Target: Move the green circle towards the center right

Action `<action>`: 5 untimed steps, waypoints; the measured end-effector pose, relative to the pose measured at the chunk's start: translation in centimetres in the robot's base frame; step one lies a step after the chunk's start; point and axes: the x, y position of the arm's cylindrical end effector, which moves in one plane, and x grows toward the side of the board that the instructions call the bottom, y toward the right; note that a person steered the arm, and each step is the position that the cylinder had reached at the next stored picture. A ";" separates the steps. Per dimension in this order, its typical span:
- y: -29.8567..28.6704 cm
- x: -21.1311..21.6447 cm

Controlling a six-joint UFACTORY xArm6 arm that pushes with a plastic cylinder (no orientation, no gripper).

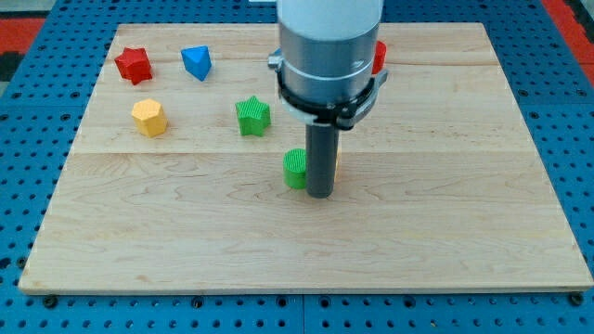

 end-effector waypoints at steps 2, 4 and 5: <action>4.6 -5.5; 7.6 -7.2; 11.0 4.2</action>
